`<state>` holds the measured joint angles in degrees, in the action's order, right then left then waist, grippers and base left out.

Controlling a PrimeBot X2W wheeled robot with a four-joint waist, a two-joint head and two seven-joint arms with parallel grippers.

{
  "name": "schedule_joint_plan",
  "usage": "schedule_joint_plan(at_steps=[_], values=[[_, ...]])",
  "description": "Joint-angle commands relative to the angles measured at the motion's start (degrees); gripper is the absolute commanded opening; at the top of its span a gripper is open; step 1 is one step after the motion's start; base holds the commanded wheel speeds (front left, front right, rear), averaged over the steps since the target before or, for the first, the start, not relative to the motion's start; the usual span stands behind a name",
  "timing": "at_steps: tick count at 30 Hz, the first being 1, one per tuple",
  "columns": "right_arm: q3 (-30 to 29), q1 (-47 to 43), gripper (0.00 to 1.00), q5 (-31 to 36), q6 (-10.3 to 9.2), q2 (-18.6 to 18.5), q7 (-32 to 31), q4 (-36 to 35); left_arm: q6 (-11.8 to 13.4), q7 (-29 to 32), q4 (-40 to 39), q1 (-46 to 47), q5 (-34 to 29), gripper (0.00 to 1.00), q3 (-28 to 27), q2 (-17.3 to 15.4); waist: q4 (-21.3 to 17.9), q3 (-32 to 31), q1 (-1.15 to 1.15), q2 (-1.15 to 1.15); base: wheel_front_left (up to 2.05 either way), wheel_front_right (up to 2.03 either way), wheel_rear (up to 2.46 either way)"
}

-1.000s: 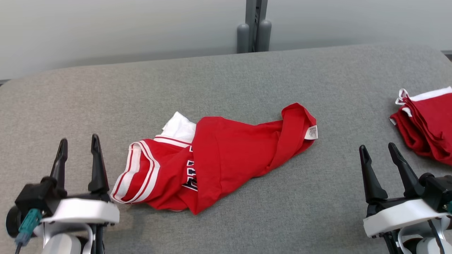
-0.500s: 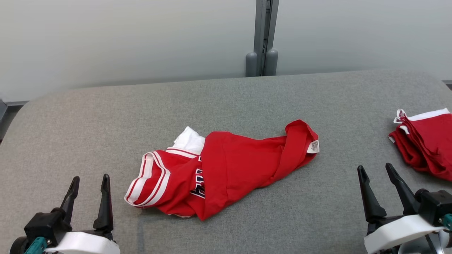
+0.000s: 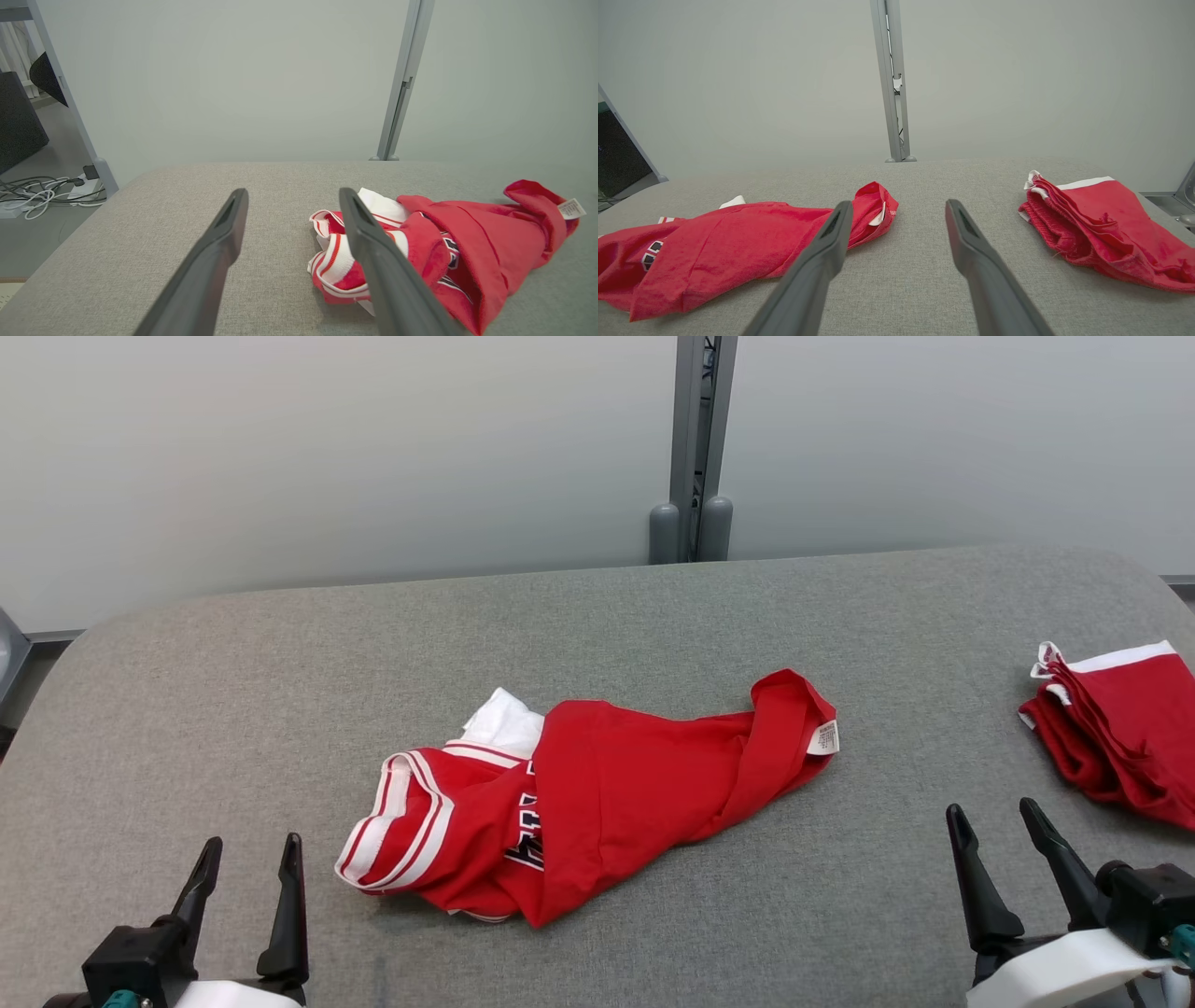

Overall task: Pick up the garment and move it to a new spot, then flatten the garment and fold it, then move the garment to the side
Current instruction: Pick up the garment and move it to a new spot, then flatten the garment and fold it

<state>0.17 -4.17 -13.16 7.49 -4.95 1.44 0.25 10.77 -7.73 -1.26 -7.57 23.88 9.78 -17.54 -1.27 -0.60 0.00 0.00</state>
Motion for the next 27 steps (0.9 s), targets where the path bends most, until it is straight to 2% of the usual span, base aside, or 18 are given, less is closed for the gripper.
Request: schedule_joint_plan(at_steps=[1,21,27], values=[[-0.28,-0.57,1.00,0.21,0.01,-0.10,-0.22,-0.35,0.47,0.01,-0.47,-0.11,-0.31,1.00,-0.06,-0.41,0.02,0.04,0.00,0.00,0.00,0.00,0.00],[-0.85,0.53,1.00,0.01,0.01,-0.06,0.08,-0.22,1.34,-0.14,-2.09,1.03,-0.52,1.00,0.64,-0.43,0.45,1.30,0.00,0.00,0.00,0.00,0.00],[-0.20,3.79,1.00,-0.59,0.01,-0.98,0.09,0.54,0.92,-0.59,-2.36,3.21,-0.71,1.00,1.05,-0.28,1.99,4.46,0.00,0.00,0.00,0.00,0.00]])
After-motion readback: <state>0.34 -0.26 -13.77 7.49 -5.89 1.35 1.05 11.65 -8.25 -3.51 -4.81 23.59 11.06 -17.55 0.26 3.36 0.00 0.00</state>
